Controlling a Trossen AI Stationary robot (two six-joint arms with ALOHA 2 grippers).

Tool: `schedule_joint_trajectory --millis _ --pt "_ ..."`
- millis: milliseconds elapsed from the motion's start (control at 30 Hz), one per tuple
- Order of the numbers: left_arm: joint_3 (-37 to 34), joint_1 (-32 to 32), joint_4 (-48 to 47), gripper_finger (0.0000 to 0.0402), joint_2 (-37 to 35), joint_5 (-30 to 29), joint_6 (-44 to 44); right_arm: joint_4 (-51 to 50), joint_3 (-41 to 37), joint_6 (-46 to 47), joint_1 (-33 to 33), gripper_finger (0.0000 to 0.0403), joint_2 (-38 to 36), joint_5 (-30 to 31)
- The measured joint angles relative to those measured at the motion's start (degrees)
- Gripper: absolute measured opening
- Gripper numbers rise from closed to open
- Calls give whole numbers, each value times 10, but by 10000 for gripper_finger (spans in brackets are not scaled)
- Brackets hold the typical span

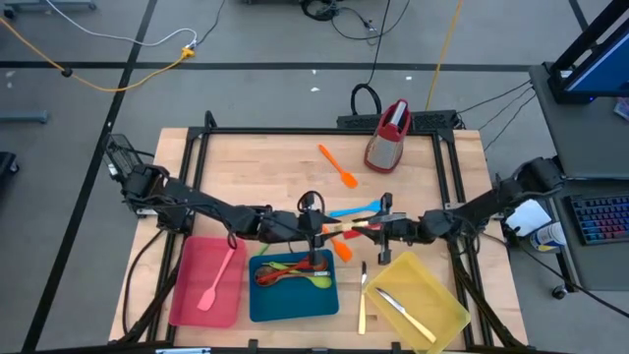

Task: Pick & Place Kitchen Items
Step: Put the yellow table knife into the yellow bin

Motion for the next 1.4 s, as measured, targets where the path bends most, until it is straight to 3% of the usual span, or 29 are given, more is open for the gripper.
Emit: schedule_joint_trajectory --millis 133,267,500,833,1000,1133,1400 --pt "0 -1 -7 131 0 0 -13 -72 0 17 21 49 -51 4" --pt "0 -1 -7 131 0 0 -12 -191 0 124 41 49 -99 -13" --pt "0 6 -7 131 0 0 -11 -362 0 391 88 49 -144 -112" --pt "0 28 13 131 0 0 -15 -508 0 592 142 49 -189 -233" --pt "0 40 13 131 0 0 -28 -618 0 717 176 49 -189 -336" --pt "0 49 12 131 0 0 -28 -650 0 801 211 49 -189 -400" --pt "0 63 9 131 0 0 -20 -662 0 907 267 49 -145 -408"
